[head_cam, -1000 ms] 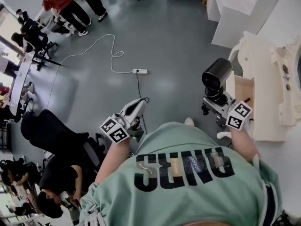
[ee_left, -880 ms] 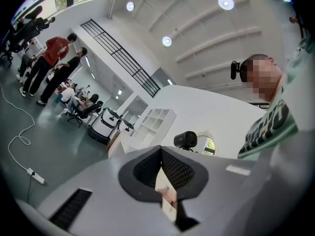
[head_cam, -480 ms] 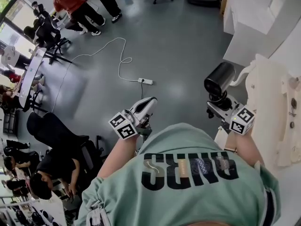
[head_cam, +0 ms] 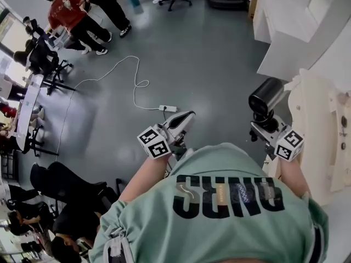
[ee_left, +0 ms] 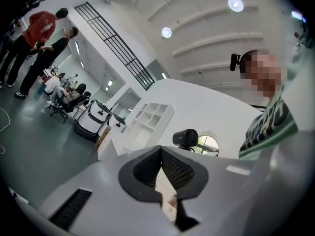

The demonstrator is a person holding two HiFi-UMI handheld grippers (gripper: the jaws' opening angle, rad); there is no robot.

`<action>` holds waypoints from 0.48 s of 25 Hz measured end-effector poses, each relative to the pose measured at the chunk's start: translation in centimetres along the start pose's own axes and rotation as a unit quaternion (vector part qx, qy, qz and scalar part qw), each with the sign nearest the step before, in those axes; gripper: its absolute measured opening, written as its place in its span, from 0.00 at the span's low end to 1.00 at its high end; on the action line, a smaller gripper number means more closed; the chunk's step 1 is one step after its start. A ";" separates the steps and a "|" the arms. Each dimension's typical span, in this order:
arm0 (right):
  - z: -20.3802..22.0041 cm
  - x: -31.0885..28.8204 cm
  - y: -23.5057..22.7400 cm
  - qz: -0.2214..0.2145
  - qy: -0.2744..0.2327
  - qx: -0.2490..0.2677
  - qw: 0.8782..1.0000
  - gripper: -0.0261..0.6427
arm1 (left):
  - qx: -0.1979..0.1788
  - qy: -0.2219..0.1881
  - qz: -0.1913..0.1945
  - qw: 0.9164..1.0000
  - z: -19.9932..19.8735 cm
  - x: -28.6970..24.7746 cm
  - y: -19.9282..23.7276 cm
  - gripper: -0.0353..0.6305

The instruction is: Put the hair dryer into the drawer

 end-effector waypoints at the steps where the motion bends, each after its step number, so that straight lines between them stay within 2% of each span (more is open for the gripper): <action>1: -0.4 -1.3 0.3 0.012 -0.002 -0.002 1.000 0.30 | -0.001 0.004 0.007 1.000 -1.1 0.4 1.4 0.06; 6: -1.9 -8.7 -0.1 0.024 -0.008 -0.001 1.000 0.30 | -0.025 0.013 0.006 1.000 -5.7 1.7 8.1 0.06; 12: -2.2 -12.6 -0.2 -0.007 0.013 0.003 1.000 0.30 | -0.021 -0.005 -0.021 1.000 -7.0 2.1 10.9 0.06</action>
Point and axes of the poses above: the fingertips, and each gripper's own axes: x backward along the fingers, y to its left, z out of its underside, the point moved 3 cm from there along x, backward along the fingers, and after that the axes turned 3 degrees about -y, right-handed, at the moved point
